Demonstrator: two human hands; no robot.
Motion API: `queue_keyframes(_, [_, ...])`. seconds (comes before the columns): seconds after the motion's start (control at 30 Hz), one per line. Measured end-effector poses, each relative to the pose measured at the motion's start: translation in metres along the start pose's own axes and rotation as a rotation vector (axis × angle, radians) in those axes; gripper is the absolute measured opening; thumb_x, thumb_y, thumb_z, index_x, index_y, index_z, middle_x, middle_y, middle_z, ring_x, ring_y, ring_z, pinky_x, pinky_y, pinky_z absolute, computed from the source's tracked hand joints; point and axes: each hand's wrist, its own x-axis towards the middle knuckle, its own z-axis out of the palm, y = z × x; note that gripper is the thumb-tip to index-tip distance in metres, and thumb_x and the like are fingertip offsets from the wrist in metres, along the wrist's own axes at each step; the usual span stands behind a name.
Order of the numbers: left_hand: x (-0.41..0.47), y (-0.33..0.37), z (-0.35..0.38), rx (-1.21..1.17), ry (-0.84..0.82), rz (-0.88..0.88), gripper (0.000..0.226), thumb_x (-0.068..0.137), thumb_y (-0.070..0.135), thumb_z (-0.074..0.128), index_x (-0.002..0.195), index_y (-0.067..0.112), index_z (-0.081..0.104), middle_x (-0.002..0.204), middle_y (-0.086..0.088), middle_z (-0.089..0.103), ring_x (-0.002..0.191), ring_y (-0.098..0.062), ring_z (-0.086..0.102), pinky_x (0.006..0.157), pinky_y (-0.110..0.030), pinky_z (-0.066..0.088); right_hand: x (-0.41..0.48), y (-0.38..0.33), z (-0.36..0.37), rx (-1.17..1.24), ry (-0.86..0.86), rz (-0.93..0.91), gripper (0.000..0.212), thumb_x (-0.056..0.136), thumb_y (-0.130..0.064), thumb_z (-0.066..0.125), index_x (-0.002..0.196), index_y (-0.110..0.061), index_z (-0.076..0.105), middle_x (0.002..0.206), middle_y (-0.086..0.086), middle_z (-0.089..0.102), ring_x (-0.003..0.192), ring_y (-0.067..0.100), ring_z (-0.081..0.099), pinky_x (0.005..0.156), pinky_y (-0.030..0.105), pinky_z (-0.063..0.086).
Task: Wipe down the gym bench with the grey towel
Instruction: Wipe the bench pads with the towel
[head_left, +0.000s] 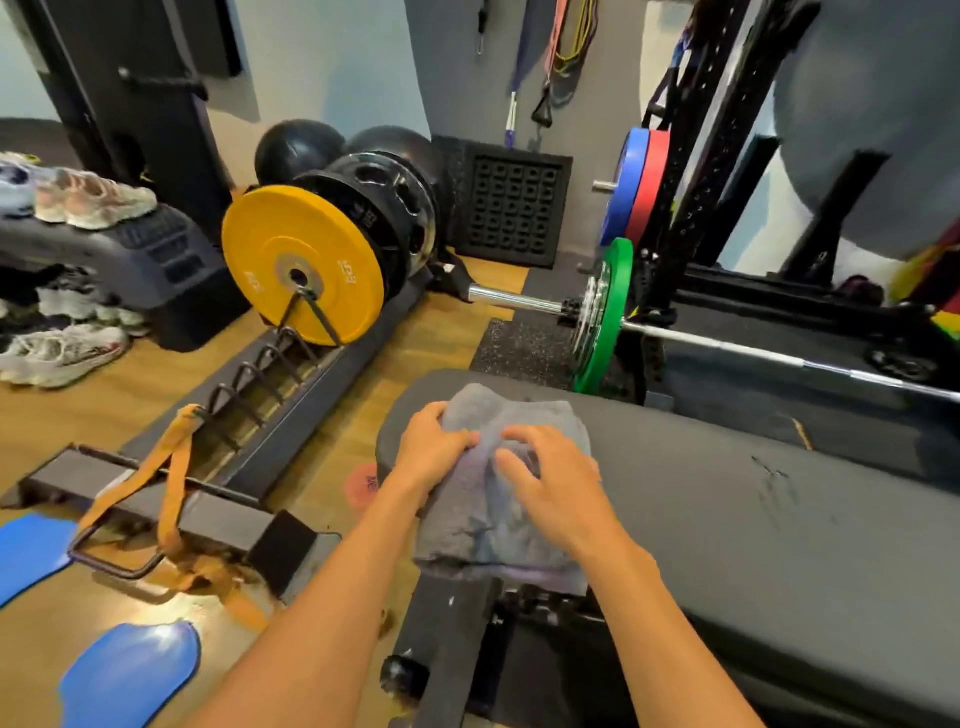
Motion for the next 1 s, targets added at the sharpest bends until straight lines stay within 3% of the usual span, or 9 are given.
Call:
queue_keyframes(0.1, [0.007,-0.003,0.007,-0.052,-0.007,0.081,0.052,0.079,0.008,0.067,0.129,0.016,0.053,0.119,0.003,0.058,0.109,-0.014,0.054,0.085,-0.024,0.044,0.023,-0.007,0.024,-0.268,-0.077,0.135,0.058,0.096,-0.058,0.03,0.148,-0.033,0.028,0.158,-0.002,0.024,0.144,0.023,0.017,0.113,0.057,0.014])
queue_keyframes(0.2, [0.015,0.001,0.006,-0.137,0.004,0.147,0.049,0.085,-0.001,0.059,0.128,0.019,0.053,0.117,0.01,0.057,0.109,-0.006,0.053,0.074,-0.004,0.042,0.039,-0.01,0.043,-0.304,-0.054,0.177,0.062,0.098,-0.058,0.021,0.153,-0.032,0.009,0.163,0.0,0.005,0.148,0.026,-0.002,0.113,0.063,0.002])
queue_keyframes(0.27, [0.023,0.008,0.005,-0.179,0.009,0.174,0.046,0.087,-0.002,0.057,0.125,0.023,0.053,0.117,0.011,0.058,0.104,0.004,0.055,0.072,-0.002,0.043,0.053,-0.008,0.046,-0.334,0.033,0.152,0.061,0.099,-0.055,0.023,0.153,-0.031,0.008,0.163,0.001,0.006,0.149,0.026,-0.001,0.113,0.063,0.003])
queue_keyframes(0.33, [0.033,0.011,0.007,-0.084,0.041,0.205,0.043,0.089,0.004,0.058,0.128,0.02,0.053,0.123,0.006,0.059,0.108,0.001,0.056,0.08,-0.008,0.044,0.068,-0.002,0.046,-0.344,0.077,0.135,0.059,0.1,-0.051,0.025,0.153,-0.03,0.01,0.163,0.001,0.007,0.149,0.025,0.0,0.113,0.063,0.003])
queue_keyframes(0.47, [0.044,0.002,0.006,0.514,0.121,0.12,0.042,0.095,0.034,0.051,0.135,0.019,0.051,0.135,-0.001,0.056,0.128,-0.023,0.046,0.107,-0.046,0.033,0.08,0.007,0.054,-0.362,0.07,0.169,0.061,0.098,-0.055,0.026,0.151,-0.027,0.021,0.16,0.004,0.019,0.148,0.027,0.009,0.113,0.062,0.004])
queue_keyframes(0.57, [0.044,-0.003,0.004,0.456,0.103,0.096,0.043,0.096,0.036,0.05,0.134,0.014,0.052,0.135,-0.004,0.056,0.129,-0.023,0.046,0.11,-0.048,0.029,0.09,0.002,0.06,-0.388,0.146,0.215,0.065,0.095,-0.06,0.029,0.147,-0.022,0.034,0.147,0.002,0.042,0.138,0.028,0.03,0.108,0.061,0.012])
queue_keyframes(0.7, [0.051,-0.002,0.004,0.409,0.12,0.149,0.028,0.094,0.026,0.055,0.117,0.013,0.061,0.119,-0.004,0.063,0.114,-0.022,0.055,0.101,-0.048,0.038,0.103,-0.001,0.061,-0.45,0.206,0.236,0.058,0.092,-0.055,0.042,0.136,-0.018,0.05,0.125,0.005,0.058,0.12,0.031,0.047,0.098,0.059,0.026])
queue_keyframes(0.83, [0.056,-0.009,0.003,0.403,0.084,0.179,0.024,0.093,0.023,0.056,0.104,0.003,0.063,0.11,-0.014,0.064,0.107,-0.032,0.056,0.094,-0.051,0.04,0.1,-0.006,0.061,-0.493,0.247,0.244,0.048,0.09,-0.05,0.045,0.124,-0.018,0.056,0.113,0.005,0.061,0.106,0.031,0.052,0.085,0.049,0.035])
queue_keyframes(1.0, [0.066,-0.008,-0.019,0.272,0.031,0.143,0.036,0.091,0.036,0.05,0.092,0.007,0.07,0.099,-0.012,0.071,0.098,-0.029,0.062,0.088,-0.044,0.046,0.095,-0.008,0.063,-0.573,0.21,0.258,0.044,0.095,-0.044,0.038,0.131,-0.021,0.049,0.124,0.004,0.056,0.11,0.03,0.049,0.084,0.044,0.034])
